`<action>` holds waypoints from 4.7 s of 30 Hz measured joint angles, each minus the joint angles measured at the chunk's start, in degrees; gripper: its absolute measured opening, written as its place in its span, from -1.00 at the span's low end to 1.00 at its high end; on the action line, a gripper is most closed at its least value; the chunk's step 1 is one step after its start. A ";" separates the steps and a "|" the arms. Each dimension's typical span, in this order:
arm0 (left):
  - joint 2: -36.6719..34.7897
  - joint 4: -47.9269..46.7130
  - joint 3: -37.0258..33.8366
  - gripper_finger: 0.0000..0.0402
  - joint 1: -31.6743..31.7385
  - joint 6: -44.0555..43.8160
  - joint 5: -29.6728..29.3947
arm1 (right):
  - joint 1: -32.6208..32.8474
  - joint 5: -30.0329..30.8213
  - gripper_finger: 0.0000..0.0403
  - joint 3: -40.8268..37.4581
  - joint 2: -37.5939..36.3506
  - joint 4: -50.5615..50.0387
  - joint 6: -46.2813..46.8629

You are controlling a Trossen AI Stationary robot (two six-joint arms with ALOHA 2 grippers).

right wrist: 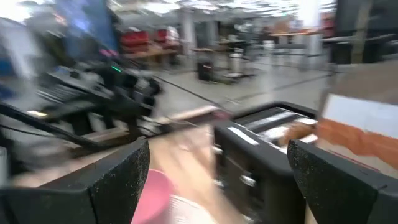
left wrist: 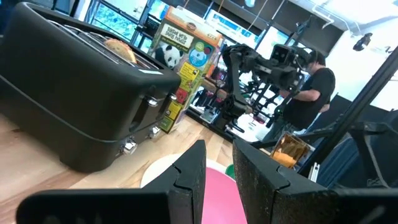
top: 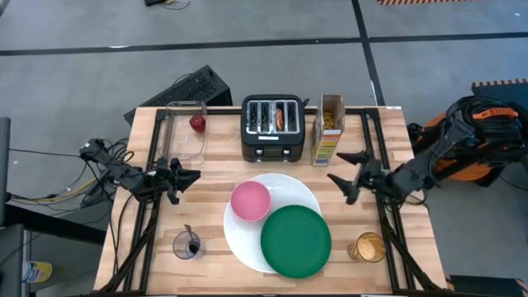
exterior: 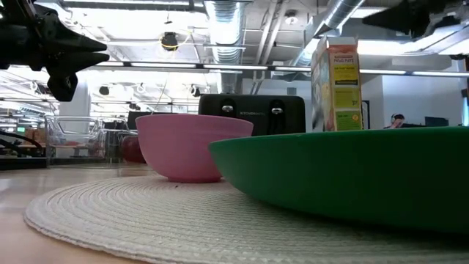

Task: Arrange a breakfast setting
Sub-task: Pour the cereal into the pink bowl

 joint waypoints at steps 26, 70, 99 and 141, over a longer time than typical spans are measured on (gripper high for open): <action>0.00 0.23 -0.01 -0.66 -0.02 -1.98 4.96 | -7.78 -2.19 0.99 8.46 24.52 -0.31 19.44; 0.00 0.25 0.00 -0.66 0.00 2.80 4.92 | -12.62 -2.69 0.99 31.63 21.60 -84.79 66.72; 0.00 0.25 0.00 -0.66 -0.01 0.59 4.98 | -16.36 6.51 0.99 22.53 48.31 -77.18 94.26; -0.02 0.27 -0.01 -0.66 0.00 -2.34 5.00 | -36.28 18.10 0.99 17.70 58.43 -55.12 87.97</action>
